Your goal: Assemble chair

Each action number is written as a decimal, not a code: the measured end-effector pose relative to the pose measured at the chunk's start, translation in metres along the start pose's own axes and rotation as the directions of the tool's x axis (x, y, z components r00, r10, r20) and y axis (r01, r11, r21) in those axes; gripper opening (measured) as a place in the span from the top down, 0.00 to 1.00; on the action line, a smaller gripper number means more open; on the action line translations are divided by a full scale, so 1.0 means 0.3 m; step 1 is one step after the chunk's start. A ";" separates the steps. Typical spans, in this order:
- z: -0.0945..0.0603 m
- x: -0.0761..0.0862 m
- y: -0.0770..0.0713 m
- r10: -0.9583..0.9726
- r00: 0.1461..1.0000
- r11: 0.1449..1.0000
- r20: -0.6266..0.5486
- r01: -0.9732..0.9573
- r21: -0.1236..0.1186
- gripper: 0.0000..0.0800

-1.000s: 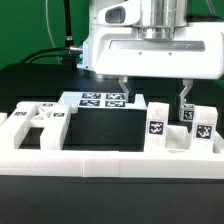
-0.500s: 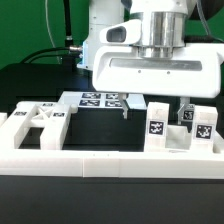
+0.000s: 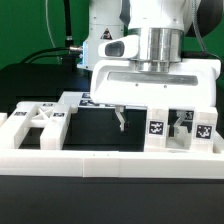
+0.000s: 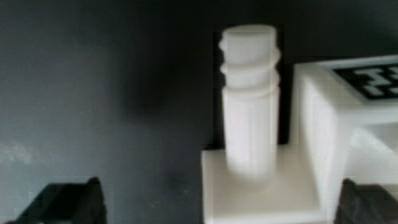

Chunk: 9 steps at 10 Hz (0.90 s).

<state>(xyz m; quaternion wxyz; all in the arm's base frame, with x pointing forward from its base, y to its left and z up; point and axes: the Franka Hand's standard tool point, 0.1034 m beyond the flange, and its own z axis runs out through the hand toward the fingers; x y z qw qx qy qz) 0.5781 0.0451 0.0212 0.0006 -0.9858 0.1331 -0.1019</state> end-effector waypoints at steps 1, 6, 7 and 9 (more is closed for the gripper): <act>0.000 0.000 0.000 0.000 1.000 1.000 0.000 0.000 0.000 0.34; 0.002 0.020 0.002 -0.021 0.999 1.000 -0.042 0.021 0.004 0.70; -0.005 0.024 0.002 -0.022 0.999 1.000 -0.040 0.023 0.004 0.70; -0.038 0.024 0.007 -0.015 1.000 1.000 -0.003 0.015 0.003 0.95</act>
Offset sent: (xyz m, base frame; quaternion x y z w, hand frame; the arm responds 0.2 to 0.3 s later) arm 0.0001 -0.0009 -0.0085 0.0145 0.0288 -0.0092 0.9994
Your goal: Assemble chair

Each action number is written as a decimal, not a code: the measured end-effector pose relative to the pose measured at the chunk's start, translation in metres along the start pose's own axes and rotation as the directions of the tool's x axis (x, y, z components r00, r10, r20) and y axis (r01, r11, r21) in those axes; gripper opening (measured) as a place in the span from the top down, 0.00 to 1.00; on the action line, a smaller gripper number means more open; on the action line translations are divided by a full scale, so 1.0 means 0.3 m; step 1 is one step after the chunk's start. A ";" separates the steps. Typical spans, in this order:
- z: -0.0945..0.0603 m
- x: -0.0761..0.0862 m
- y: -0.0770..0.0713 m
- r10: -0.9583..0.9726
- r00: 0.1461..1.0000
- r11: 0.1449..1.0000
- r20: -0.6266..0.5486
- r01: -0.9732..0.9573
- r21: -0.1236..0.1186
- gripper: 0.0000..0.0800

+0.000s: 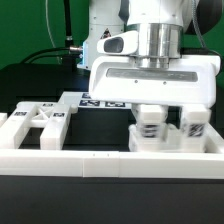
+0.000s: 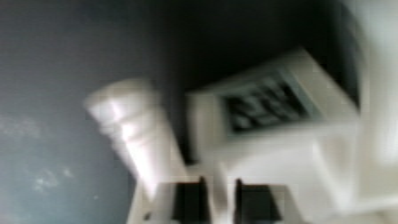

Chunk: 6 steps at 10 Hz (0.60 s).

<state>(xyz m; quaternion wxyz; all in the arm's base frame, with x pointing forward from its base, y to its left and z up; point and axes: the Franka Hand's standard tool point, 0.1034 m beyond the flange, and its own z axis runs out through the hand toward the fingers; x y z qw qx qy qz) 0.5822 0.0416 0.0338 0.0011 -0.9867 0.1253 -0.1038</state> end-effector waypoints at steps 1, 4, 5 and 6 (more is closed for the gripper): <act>-0.007 0.008 0.006 -0.008 1.000 1.000 -0.004 0.008 -0.001 0.95; -0.020 0.008 0.000 -0.007 1.000 1.000 0.015 0.007 0.001 1.00; -0.016 0.006 0.001 -0.008 1.000 1.000 0.016 0.008 0.000 1.00; -0.015 0.005 0.002 -0.008 1.000 1.000 0.016 0.008 -0.001 1.00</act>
Offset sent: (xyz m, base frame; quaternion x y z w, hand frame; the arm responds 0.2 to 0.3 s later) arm -0.0018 -0.0018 0.0168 -0.0151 -0.0310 0.0064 0.9994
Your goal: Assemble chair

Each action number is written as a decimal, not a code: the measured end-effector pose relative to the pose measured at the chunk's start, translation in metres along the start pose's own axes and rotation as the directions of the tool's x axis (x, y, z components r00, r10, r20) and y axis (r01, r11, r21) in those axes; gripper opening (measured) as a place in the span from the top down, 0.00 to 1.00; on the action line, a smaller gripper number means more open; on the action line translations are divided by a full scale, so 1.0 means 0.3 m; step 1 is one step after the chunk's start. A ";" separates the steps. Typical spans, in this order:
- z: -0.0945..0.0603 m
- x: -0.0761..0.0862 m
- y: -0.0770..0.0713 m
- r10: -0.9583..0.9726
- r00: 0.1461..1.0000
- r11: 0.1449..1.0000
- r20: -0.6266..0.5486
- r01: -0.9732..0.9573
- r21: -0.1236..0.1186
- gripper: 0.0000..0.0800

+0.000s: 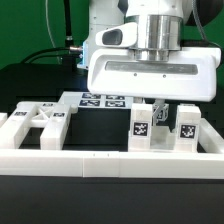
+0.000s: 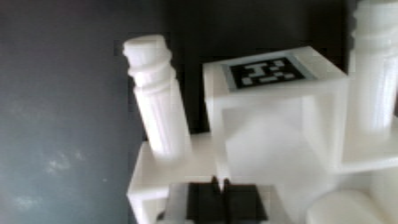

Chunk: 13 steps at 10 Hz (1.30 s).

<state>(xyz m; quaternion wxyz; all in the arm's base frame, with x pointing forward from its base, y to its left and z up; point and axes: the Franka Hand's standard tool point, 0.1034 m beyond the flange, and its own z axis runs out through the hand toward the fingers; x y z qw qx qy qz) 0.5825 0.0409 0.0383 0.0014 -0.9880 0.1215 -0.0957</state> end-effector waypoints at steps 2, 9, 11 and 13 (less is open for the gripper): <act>0.005 -0.001 0.006 -0.012 1.000 1.000 0.000 0.012 -0.002 1.00; 0.036 0.016 0.034 -0.052 0.998 0.999 -0.040 0.051 -0.009 0.21; 0.016 0.019 0.028 -0.050 0.998 0.999 -0.028 0.050 -0.006 0.19; -0.006 0.033 0.051 -0.047 0.999 0.999 -0.019 0.047 -0.010 0.19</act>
Offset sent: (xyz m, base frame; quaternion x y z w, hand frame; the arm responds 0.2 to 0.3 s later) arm 0.0027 -0.0101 -0.0133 0.0129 0.0205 -0.0170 0.9996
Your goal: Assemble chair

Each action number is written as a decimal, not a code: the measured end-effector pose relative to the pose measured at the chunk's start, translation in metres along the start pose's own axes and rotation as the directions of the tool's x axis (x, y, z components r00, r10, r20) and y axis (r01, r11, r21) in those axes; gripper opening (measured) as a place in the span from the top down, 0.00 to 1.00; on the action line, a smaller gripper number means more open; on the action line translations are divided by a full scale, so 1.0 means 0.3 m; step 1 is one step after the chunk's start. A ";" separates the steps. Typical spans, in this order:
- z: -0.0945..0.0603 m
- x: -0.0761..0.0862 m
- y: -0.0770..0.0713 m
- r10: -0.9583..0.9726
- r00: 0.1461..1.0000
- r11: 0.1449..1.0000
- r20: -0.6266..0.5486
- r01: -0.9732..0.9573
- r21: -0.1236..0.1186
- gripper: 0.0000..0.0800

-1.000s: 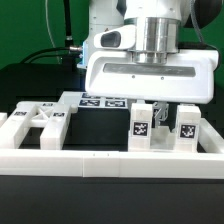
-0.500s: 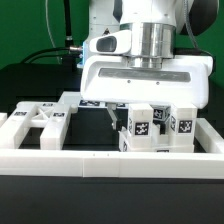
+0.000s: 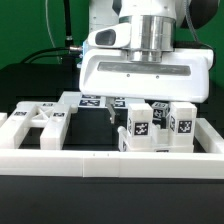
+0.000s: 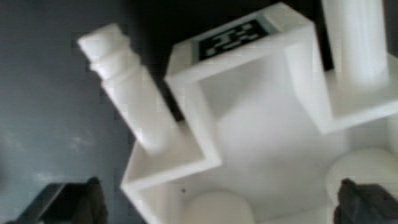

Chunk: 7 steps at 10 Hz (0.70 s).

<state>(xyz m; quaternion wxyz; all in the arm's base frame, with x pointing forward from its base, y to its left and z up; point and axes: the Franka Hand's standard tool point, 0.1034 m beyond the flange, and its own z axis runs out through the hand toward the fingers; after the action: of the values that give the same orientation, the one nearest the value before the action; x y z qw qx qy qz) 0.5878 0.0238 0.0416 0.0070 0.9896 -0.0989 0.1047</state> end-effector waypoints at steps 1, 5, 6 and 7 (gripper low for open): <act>-0.006 0.012 0.024 -0.026 1.000 1.000 -0.005 0.026 -0.002 0.19; 0.048 -0.004 0.054 -0.043 0.999 0.999 -0.019 0.043 -0.014 0.19; 0.063 -0.014 0.051 -0.047 0.999 0.999 -0.017 0.046 -0.016 0.19; 0.071 -0.020 0.049 -0.048 0.999 0.999 -0.014 0.048 -0.016 0.19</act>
Offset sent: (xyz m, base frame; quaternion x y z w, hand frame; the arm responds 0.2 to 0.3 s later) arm -0.0025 0.0033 -0.0181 0.0134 0.0185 -0.0013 0.9997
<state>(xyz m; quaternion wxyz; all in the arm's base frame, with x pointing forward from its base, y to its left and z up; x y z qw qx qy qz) 0.5835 0.0099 0.0194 0.0178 0.9908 -0.0757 0.1110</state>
